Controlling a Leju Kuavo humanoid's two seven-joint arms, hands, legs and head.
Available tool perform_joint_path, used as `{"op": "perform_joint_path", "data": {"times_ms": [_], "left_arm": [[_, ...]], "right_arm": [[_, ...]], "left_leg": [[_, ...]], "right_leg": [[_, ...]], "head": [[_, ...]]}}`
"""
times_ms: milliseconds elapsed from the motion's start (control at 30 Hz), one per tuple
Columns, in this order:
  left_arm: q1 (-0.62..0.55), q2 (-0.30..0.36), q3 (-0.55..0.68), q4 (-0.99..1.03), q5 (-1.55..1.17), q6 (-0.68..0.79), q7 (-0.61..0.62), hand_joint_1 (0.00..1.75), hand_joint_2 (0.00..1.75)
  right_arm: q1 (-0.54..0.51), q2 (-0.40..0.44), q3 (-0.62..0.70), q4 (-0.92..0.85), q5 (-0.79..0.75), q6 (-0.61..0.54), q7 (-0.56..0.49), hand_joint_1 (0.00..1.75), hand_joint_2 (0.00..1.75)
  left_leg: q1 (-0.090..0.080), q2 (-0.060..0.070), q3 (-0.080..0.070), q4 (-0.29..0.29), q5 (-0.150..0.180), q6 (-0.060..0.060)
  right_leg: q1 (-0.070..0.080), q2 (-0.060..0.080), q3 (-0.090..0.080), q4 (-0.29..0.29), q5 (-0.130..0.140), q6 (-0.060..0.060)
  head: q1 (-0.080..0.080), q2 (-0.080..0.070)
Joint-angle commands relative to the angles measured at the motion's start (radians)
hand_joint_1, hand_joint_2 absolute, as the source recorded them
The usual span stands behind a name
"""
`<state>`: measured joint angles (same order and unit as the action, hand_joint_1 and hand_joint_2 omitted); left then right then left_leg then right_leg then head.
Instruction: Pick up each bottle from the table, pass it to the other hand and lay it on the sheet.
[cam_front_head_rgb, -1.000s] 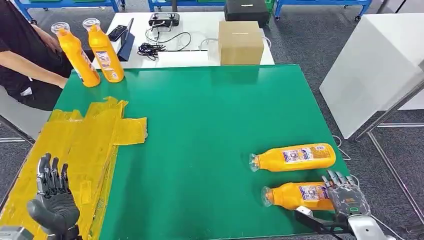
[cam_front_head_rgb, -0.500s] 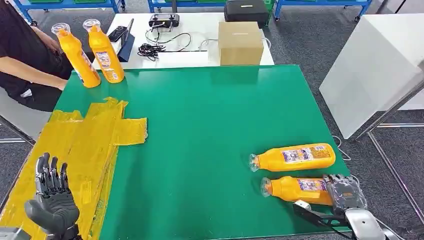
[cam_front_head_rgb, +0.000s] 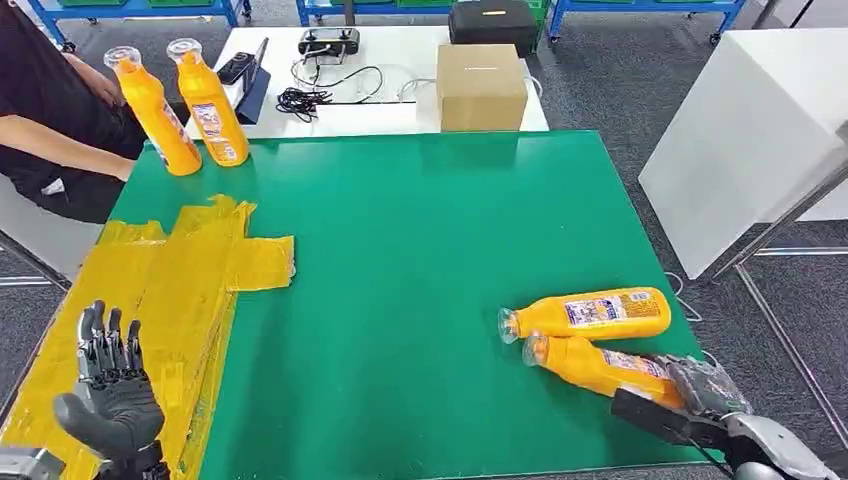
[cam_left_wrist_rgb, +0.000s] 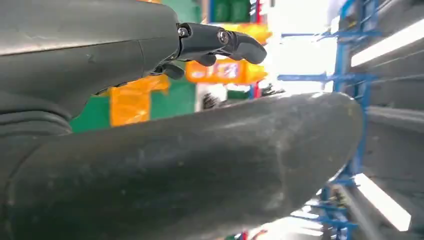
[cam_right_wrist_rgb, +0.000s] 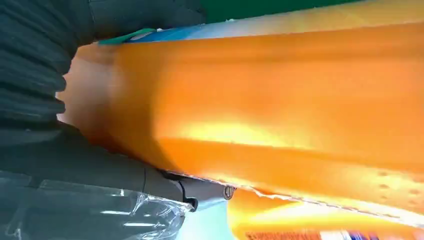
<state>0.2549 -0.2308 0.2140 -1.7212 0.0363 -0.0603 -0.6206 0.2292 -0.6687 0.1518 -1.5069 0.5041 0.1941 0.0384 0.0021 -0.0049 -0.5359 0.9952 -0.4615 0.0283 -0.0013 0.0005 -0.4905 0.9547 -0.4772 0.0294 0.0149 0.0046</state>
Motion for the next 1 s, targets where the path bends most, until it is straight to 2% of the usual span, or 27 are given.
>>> {"op": "perform_joint_path", "data": {"times_ms": [33, 133, 200, 300, 333, 367, 533, 733, 833, 1000], "left_arm": [[-0.010, 0.037, -0.038, 0.130, 0.042, -0.072, 0.025, 0.00, 0.00], [0.007, 0.016, -0.048, 0.119, 0.055, -0.096, 0.021, 0.00, 0.00], [0.009, 0.016, -0.050, 0.117, 0.055, -0.100, 0.021, 0.00, 0.00], [0.007, 0.017, -0.051, 0.116, 0.055, -0.102, 0.021, 0.00, 0.00], [0.007, 0.013, -0.048, 0.116, 0.064, -0.110, 0.024, 0.00, 0.00], [0.009, 0.006, -0.050, 0.114, 0.072, -0.115, 0.027, 0.00, 1.75], [0.040, -0.019, -0.117, 0.085, 0.103, -0.156, 0.054, 0.00, 1.75], [0.029, 0.022, -0.293, 0.091, 0.150, -0.143, 0.081, 0.00, 1.75], [0.029, 0.030, -0.304, 0.090, 0.155, -0.137, 0.080, 0.00, 1.75], [0.005, 0.069, -0.412, 0.102, 0.186, -0.135, 0.093, 0.00, 1.75]], "right_arm": [[0.103, 0.082, 0.057, -0.221, -0.263, -0.037, -0.221, 1.75, 1.75], [0.073, 0.124, 0.108, -0.309, -0.282, -0.039, -0.250, 1.75, 1.75], [0.068, 0.125, 0.115, -0.312, -0.285, -0.042, -0.246, 1.75, 1.75], [0.070, 0.120, 0.112, -0.299, -0.290, -0.046, -0.250, 1.75, 1.75], [0.066, 0.123, 0.116, -0.300, -0.304, -0.046, -0.294, 1.75, 1.75], [0.058, 0.139, 0.124, -0.313, -0.307, -0.047, -0.312, 1.75, 1.75], [-0.031, 0.267, 0.150, -0.297, -0.257, -0.086, -0.307, 1.75, 1.75], [-0.210, 0.404, 0.206, -0.133, -0.230, -0.082, -0.290, 1.75, 1.75], [-0.216, 0.411, 0.209, -0.127, -0.229, -0.090, -0.286, 1.75, 1.75], [-0.329, 0.509, 0.258, -0.005, -0.214, -0.137, -0.250, 1.75, 1.75]], "left_leg": [[0.001, -0.002, -0.001, -0.003, 0.002, -0.002], [0.001, 0.001, -0.001, -0.003, 0.001, -0.002], [0.001, 0.003, -0.004, -0.002, 0.001, -0.002], [0.000, 0.001, -0.004, -0.001, 0.002, -0.002], [0.001, -0.001, -0.004, -0.001, 0.002, -0.002], [0.001, -0.001, -0.005, -0.002, 0.002, -0.002], [0.001, 0.002, -0.008, -0.001, 0.002, -0.002], [0.001, 0.002, -0.008, -0.002, 0.003, -0.002], [0.001, 0.002, -0.007, -0.002, 0.003, -0.002], [0.001, 0.003, -0.007, -0.002, 0.003, -0.003]], "right_leg": [[0.001, -0.002, 0.000, -0.003, 0.001, -0.001], [0.001, 0.001, -0.001, -0.002, 0.001, -0.001], [0.001, 0.003, 0.005, -0.001, 0.001, -0.001], [0.001, 0.001, 0.006, 0.000, 0.001, 0.000], [0.001, 0.000, 0.006, 0.000, 0.001, 0.000], [0.001, 0.000, 0.006, -0.001, 0.001, 0.000], [0.001, 0.002, 0.003, 0.000, 0.001, 0.000], [0.001, 0.003, 0.003, -0.001, 0.002, -0.001], [0.001, 0.003, 0.003, 0.000, 0.002, 0.000], [0.001, 0.004, 0.004, -0.001, 0.003, 0.000]], "head": [[0.000, 0.000], [0.000, 0.000], [-0.001, 0.000], [0.000, 0.000], [0.000, 0.000], [0.000, 0.000], [0.000, 0.000], [-0.001, 0.000], [0.000, 0.000], [0.000, 0.000]]}}
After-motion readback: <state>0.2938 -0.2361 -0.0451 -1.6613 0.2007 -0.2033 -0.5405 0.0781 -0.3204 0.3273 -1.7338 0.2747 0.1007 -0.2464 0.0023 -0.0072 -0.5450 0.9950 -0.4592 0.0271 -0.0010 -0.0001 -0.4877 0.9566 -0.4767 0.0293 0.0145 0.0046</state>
